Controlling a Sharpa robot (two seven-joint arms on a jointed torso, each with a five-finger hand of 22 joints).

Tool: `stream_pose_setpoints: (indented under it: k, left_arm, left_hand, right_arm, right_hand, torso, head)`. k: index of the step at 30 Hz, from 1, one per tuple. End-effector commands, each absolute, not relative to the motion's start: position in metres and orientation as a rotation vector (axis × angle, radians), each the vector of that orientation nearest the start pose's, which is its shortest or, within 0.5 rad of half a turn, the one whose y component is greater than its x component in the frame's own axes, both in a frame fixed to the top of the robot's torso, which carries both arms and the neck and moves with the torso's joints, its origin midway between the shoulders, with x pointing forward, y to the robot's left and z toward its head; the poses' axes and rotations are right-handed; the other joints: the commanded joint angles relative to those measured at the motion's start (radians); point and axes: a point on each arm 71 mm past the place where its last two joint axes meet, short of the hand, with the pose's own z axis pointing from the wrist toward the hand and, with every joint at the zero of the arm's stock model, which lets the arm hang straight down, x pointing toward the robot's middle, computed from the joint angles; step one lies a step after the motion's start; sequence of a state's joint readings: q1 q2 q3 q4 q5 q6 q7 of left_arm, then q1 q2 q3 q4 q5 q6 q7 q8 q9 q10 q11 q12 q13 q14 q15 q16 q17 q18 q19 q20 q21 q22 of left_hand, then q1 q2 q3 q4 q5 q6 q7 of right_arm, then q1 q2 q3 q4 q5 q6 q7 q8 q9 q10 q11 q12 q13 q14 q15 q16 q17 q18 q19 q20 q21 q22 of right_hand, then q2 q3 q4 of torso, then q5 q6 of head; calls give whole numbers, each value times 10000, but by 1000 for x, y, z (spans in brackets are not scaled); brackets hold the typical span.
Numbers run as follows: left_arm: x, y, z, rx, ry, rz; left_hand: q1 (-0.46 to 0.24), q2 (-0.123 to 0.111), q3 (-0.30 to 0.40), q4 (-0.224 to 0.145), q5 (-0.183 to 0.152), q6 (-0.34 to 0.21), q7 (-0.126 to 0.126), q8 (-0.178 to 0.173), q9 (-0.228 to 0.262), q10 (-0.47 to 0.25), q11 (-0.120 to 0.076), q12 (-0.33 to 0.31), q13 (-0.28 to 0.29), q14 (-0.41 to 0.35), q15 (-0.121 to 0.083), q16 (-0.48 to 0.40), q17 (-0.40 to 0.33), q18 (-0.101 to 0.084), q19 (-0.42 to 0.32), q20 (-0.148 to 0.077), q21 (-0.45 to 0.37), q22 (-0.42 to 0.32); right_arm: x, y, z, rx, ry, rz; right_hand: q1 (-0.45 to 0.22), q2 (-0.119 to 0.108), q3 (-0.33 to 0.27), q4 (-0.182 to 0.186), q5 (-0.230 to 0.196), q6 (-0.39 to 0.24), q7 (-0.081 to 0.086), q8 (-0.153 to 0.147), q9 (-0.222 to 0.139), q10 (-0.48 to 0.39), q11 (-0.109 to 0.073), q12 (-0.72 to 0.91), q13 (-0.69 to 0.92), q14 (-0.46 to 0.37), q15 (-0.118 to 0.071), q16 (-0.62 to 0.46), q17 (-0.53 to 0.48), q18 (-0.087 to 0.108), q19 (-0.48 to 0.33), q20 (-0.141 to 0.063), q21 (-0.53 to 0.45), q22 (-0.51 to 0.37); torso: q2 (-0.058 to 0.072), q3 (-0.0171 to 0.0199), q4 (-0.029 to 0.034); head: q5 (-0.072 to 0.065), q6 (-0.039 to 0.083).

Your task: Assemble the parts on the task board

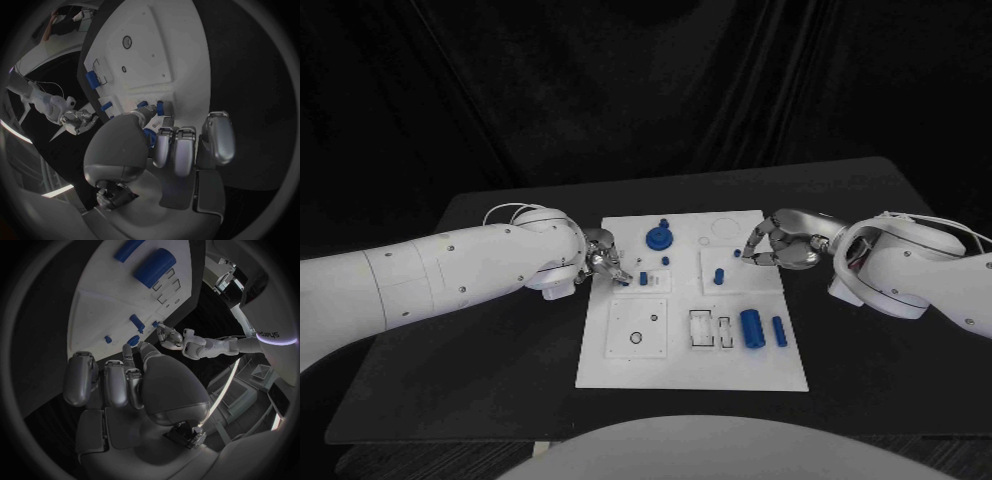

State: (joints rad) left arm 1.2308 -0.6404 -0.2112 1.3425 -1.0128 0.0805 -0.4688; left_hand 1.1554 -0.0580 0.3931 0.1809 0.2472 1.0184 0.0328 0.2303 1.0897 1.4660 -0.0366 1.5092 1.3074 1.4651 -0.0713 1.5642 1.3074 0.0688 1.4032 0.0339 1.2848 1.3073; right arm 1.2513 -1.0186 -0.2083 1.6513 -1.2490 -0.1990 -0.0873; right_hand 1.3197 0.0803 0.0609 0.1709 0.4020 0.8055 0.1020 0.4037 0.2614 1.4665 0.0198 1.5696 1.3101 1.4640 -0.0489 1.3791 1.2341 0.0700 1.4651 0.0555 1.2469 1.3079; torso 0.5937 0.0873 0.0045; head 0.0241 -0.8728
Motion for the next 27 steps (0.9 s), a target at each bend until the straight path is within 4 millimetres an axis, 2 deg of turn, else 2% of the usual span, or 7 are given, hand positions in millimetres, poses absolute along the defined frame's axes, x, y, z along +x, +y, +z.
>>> stream_pose_setpoints:
  k: [1,5,7,12,16,23,27]
  left_arm:
    - [482,169,-280,-1312,24124,-4068]
    - [482,169,-280,-1290,24127,-4106]
    - [483,169,-280,-1296,24119,-4112]
    - [483,170,-280,-1327,24098,-4097]
    - [483,171,-280,-1331,24128,-4055]
    - [483,173,-281,-1347,24185,-3957]
    - [483,174,-280,-1397,24127,-3974]
  left_hand:
    - [-432,7,-441,331,-797,-6,115,-213,-201,561,125,-64,2057,1057,23,66,2634,-26,11,88,-58,1742]
    - [-1178,-43,-1367,912,-1866,-73,271,-683,-738,549,256,-73,2049,1057,133,66,2634,-21,-3,184,-106,1735]
    - [-1541,-54,-1799,1069,-1973,-24,302,-813,-920,538,279,-83,2040,1057,157,66,2634,-15,-12,216,-127,1732]
    - [-2482,245,-2575,1113,-1969,-3,332,-945,-1107,522,329,-94,2033,1057,195,66,2634,-5,-39,255,-169,1725]
    - [-2730,558,-2884,1127,-1950,88,306,-805,-1021,519,319,-91,2036,1057,195,66,2634,-4,-39,266,-162,1729]
    - [-2652,805,-3074,1098,-1805,176,258,-570,-818,514,284,-93,2034,1057,176,66,2634,1,-47,259,-175,1726]
    - [-2302,1035,-3357,1097,-1234,81,194,-150,-311,509,232,-95,2032,1057,133,66,2634,-1,-39,219,-158,1731]
  right_arm:
    - [439,-250,-222,-231,19597,6617]
    - [439,-250,-223,-230,19608,6612]
    - [439,-250,-223,-228,19611,6608]
    - [439,-250,-223,-228,19622,6603]
    - [439,-250,-223,-231,19630,6601]
    - [439,-250,-223,-238,19636,6607]
    - [439,-250,-223,-236,19625,6613]
  right_hand:
    - [121,10,72,-19,52,50,-9,-25,12,956,-18,-63,2454,474,-54,-54,-21,-12,124,-32,-64,1711]
    - [126,13,77,-24,55,54,-11,-23,13,959,-20,-61,2458,474,-55,-52,-19,-12,123,-32,-68,1710]
    - [126,13,77,-24,55,54,-11,-23,13,959,-20,-61,2458,474,-55,-52,-19,-12,123,-32,-68,1710]
    - [152,16,101,-55,77,65,-18,-20,18,958,-25,-62,2457,475,-57,-52,-19,-12,124,-33,-67,1710]
    - [173,14,120,-82,105,69,-20,-21,22,959,-29,-61,2458,474,-60,-55,-24,-11,124,-35,-68,1710]
    - [202,3,158,-134,202,72,-19,-27,28,954,-30,-66,2450,472,-64,-63,-37,-12,126,-39,-67,1711]
    - [208,3,168,-145,229,72,-19,-29,29,948,-30,-71,2440,471,-64,-66,-42,-10,124,-40,-76,1709]
  torso:
    - [1,-1,2]
    - [0,-1,3]
    - [1,-1,1]
    - [0,1,1]
    - [0,-1,1]
    - [0,-1,2]
    - [1,1,2]
  head:
    - [7,2]
    - [-10,2]
    - [-5,2]
    - [-1,2]
    - [4,2]
    - [2,2]
    - [1,2]
